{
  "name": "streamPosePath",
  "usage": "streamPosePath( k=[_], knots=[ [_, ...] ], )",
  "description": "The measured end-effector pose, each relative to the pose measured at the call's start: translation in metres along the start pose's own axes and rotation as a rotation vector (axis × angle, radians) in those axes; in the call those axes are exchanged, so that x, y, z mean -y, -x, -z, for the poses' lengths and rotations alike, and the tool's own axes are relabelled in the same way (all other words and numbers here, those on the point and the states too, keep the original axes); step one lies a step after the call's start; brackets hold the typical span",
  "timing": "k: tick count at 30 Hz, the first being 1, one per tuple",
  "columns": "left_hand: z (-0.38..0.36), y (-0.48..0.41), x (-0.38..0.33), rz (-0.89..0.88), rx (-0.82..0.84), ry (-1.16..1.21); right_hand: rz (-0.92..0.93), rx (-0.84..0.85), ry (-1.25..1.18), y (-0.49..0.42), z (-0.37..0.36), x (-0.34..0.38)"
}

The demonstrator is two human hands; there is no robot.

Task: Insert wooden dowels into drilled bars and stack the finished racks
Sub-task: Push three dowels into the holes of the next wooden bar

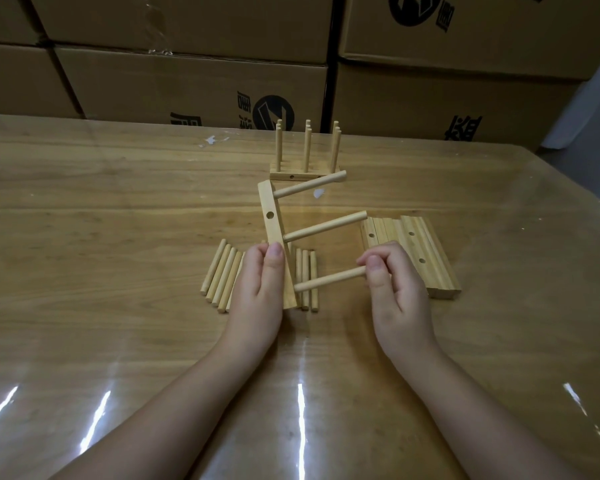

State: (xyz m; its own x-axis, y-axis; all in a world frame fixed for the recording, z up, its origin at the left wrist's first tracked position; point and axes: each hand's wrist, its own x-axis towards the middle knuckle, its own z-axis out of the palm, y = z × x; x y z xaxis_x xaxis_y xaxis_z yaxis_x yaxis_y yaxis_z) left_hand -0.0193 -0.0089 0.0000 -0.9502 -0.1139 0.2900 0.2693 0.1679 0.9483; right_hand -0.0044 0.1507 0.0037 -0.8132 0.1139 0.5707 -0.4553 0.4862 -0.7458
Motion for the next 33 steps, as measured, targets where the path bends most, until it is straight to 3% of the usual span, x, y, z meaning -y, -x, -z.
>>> streamPosePath(
  k=[33],
  knots=[
    [0.0017, -0.0004, 0.0021, 0.002, 0.012, 0.001, 0.036, 0.092, 0.097, 0.0017, -0.0004, 0.0019]
  ],
)
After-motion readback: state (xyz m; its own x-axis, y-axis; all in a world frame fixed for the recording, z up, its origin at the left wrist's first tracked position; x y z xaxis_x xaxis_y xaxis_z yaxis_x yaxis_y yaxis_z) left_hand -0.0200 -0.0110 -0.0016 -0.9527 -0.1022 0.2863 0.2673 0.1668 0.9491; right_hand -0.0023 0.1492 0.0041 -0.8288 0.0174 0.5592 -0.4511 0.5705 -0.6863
